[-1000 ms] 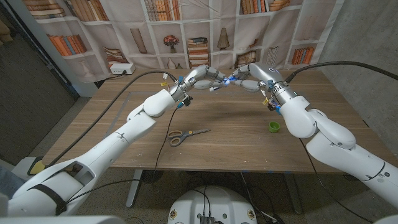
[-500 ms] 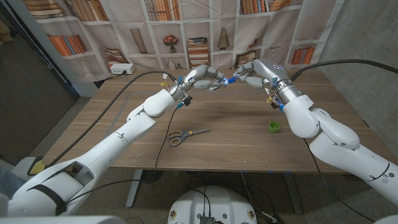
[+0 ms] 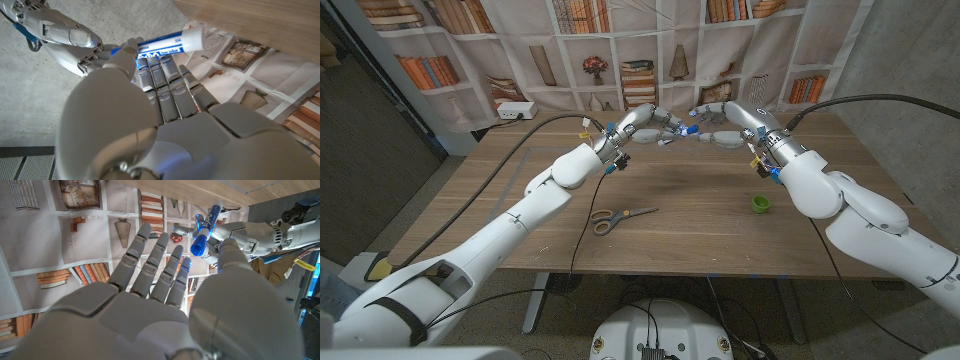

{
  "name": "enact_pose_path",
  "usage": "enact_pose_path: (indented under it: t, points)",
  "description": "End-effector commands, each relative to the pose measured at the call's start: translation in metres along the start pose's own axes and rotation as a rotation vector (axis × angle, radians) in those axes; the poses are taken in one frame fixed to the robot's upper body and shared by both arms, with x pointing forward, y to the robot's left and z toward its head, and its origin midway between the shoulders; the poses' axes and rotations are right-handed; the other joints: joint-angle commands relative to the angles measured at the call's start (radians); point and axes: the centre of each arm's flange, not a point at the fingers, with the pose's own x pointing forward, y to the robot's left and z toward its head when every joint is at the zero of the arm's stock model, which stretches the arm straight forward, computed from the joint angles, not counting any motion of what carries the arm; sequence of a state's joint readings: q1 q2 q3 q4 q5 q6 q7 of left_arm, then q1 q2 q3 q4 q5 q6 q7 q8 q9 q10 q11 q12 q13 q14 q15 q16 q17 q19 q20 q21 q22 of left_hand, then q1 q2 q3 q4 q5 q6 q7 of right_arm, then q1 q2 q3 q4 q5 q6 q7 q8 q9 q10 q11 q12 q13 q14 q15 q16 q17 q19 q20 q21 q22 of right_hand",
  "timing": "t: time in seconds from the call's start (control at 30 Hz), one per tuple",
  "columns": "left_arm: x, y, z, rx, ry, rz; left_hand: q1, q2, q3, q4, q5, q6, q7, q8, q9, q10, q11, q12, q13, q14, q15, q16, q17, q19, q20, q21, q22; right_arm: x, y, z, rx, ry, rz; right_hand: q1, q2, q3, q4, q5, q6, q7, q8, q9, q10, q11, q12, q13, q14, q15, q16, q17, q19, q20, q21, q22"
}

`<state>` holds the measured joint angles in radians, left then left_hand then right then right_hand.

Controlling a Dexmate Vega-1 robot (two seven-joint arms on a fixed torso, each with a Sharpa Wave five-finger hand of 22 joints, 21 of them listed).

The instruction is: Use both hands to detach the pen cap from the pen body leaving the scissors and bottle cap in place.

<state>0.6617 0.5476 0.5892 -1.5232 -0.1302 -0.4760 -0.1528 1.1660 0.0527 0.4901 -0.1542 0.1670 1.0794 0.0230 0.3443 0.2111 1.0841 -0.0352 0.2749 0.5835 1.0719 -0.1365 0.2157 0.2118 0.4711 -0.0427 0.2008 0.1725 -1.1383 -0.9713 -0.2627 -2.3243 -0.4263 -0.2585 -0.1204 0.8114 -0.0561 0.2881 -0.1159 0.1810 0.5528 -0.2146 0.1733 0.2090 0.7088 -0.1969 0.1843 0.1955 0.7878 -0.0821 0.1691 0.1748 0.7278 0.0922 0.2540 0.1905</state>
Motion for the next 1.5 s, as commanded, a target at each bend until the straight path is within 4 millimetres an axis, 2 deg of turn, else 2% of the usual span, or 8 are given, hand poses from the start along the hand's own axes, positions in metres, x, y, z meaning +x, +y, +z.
enact_pose_path:
  t: [0.03, 0.23, 0.63, 0.8, 0.87, 0.93, 1.17, 1.5]
  points:
    - [0.003, -0.005, -0.001, -0.012, -0.002, -0.011, 0.010, 0.017, 0.018, 0.016, 0.007, 0.014, -0.005, 0.003, 0.019, 0.118, -0.113, 0.002, 0.002, 0.036, -0.082, 0.004, 0.005, 0.002, 0.008, -0.003, 0.002, 0.000, 0.003, 0.002, 0.068, -0.031, 0.116, -0.011, -0.008, -0.009, -0.003, 0.011, 0.013, 0.002, 0.017, 0.002, 0.005, -0.001, 0.015, 0.000, -0.008, -0.003, 0.007, 0.002, 0.040, -0.010, 0.015, 0.002]
    - [0.002, -0.006, 0.000, -0.013, -0.005, -0.014, 0.009, 0.018, 0.018, 0.017, 0.007, 0.014, -0.004, 0.003, 0.019, 0.118, -0.113, 0.001, 0.005, 0.036, -0.080, 0.004, 0.005, 0.002, 0.008, -0.003, 0.002, -0.001, 0.005, 0.002, 0.051, -0.008, 0.065, 0.011, -0.015, -0.007, -0.015, 0.039, 0.092, -0.007, 0.044, -0.002, 0.087, -0.011, 0.049, -0.005, 0.065, -0.057, 0.025, 0.001, 0.103, -0.070, 0.027, 0.001]
    - [-0.001, -0.004, 0.002, -0.012, -0.009, -0.007, 0.008, 0.019, 0.018, 0.018, 0.006, 0.014, -0.007, 0.003, 0.018, 0.119, -0.114, 0.001, 0.009, 0.035, -0.080, 0.004, 0.005, 0.001, 0.008, -0.003, 0.002, 0.006, 0.013, -0.002, 0.061, 0.017, 0.024, 0.100, 0.026, 0.024, -0.028, 0.070, 0.287, -0.008, 0.083, -0.006, 0.260, -0.019, 0.084, -0.007, 0.173, -0.112, 0.024, -0.002, 0.166, -0.114, 0.029, 0.003]
    - [-0.001, -0.003, 0.003, -0.010, -0.010, -0.005, 0.008, 0.018, 0.017, 0.018, 0.006, 0.014, -0.007, 0.003, 0.018, 0.120, -0.114, 0.001, 0.010, 0.034, -0.080, 0.003, 0.005, 0.001, 0.008, -0.003, 0.002, 0.007, 0.015, -0.002, 0.051, 0.023, 0.002, 0.157, 0.053, 0.046, -0.032, 0.069, 0.400, -0.009, 0.101, -0.005, 0.383, -0.018, 0.098, -0.006, 0.220, -0.119, 0.018, -0.003, 0.185, -0.131, 0.026, 0.003]
    - [-0.001, -0.003, 0.003, -0.010, -0.010, -0.007, 0.009, 0.017, 0.017, 0.017, 0.006, 0.014, -0.008, 0.003, 0.018, 0.120, -0.116, 0.001, 0.010, 0.035, -0.082, 0.004, 0.005, 0.001, 0.009, -0.003, 0.002, 0.007, 0.015, -0.002, 0.053, 0.018, -0.008, 0.182, 0.074, 0.051, -0.029, 0.059, 0.480, -0.007, 0.127, 0.003, 0.490, -0.014, 0.122, 0.000, 0.263, -0.123, 0.023, -0.001, 0.205, -0.141, 0.027, 0.002]
    - [-0.001, -0.002, 0.003, -0.008, -0.009, -0.007, 0.008, 0.019, 0.017, 0.018, 0.006, 0.012, -0.006, 0.002, 0.018, 0.120, -0.115, 0.000, 0.009, 0.034, -0.080, 0.003, 0.005, 0.001, 0.009, -0.003, 0.002, 0.007, 0.014, -0.001, 0.052, 0.004, -0.034, 0.195, 0.077, 0.048, -0.028, 0.050, 0.542, -0.005, 0.146, 0.006, 0.538, -0.014, 0.126, -0.002, 0.314, -0.130, 0.029, 0.000, 0.232, -0.164, 0.033, 0.002]
    - [0.001, -0.003, 0.001, -0.010, -0.003, -0.015, 0.009, 0.019, 0.017, 0.018, 0.006, 0.014, -0.006, 0.003, 0.019, 0.120, -0.113, -0.001, 0.011, 0.035, -0.081, 0.004, 0.005, 0.001, 0.009, -0.003, 0.002, -0.001, 0.008, -0.001, 0.067, -0.024, -0.116, 0.258, 0.088, 0.045, -0.036, 0.037, 0.575, 0.003, 0.131, 0.000, 0.594, -0.006, 0.126, 0.018, 0.435, -0.157, 0.039, 0.010, 0.341, -0.260, 0.078, 0.007]
    - [0.003, -0.003, -0.001, -0.007, 0.009, -0.019, 0.011, 0.019, 0.017, 0.017, 0.006, 0.012, -0.006, 0.003, 0.020, 0.119, -0.112, -0.003, 0.014, 0.035, -0.082, 0.004, 0.006, 0.001, 0.009, -0.003, 0.002, -0.011, -0.001, -0.012, 0.051, 0.019, -0.091, 0.305, 0.095, 0.012, -0.031, 0.041, 0.577, 0.045, 0.119, 0.025, 0.587, 0.013, 0.138, 0.073, 0.475, -0.160, 0.038, 0.023, 0.375, -0.281, 0.103, 0.011]
